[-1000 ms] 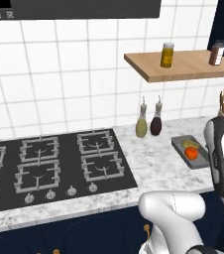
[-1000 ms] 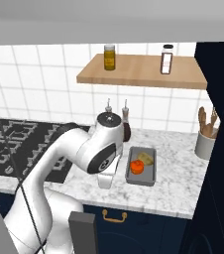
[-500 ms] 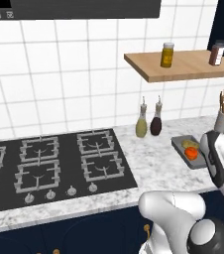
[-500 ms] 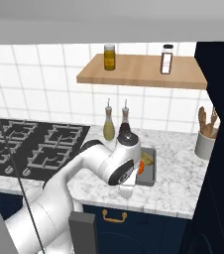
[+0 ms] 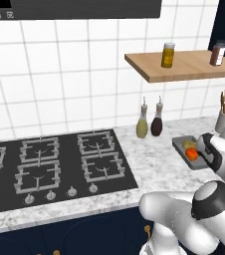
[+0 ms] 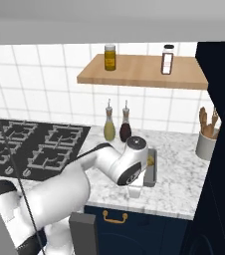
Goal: Take the meat container that has the shrimp and place it on the second highest rack of the freezer. Then take the vegetable container that has the potato and squash and place it on the highest rack of the freezer.
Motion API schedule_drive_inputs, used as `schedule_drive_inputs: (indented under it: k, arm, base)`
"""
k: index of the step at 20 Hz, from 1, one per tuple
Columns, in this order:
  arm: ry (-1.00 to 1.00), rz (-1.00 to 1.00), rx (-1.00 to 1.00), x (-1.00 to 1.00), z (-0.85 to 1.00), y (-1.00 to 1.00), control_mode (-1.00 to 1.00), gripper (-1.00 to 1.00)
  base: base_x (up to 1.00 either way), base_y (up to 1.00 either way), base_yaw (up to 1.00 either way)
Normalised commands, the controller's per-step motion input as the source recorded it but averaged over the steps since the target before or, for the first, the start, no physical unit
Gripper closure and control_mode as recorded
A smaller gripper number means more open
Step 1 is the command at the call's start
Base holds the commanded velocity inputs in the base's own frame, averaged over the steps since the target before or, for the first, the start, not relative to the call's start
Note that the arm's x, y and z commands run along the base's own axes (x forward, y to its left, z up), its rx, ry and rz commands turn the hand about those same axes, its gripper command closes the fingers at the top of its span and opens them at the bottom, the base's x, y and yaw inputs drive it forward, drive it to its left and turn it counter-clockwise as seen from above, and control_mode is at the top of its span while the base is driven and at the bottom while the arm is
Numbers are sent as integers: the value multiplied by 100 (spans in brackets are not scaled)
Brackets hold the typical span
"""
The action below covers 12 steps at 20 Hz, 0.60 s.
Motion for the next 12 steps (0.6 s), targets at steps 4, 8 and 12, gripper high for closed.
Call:
schedule_drive_inputs:
  k: [4,8,12]
  arm:
    - [9,0,0,24,-37,-4,-100,-100]
    - [6,0,0,0,-39,-20,-100,-100]
    - [0,0,0,7,-30,-3,-100,-100]
  base:
    - [0,0,0]
    - [0,0,0]
    - [0,0,0]
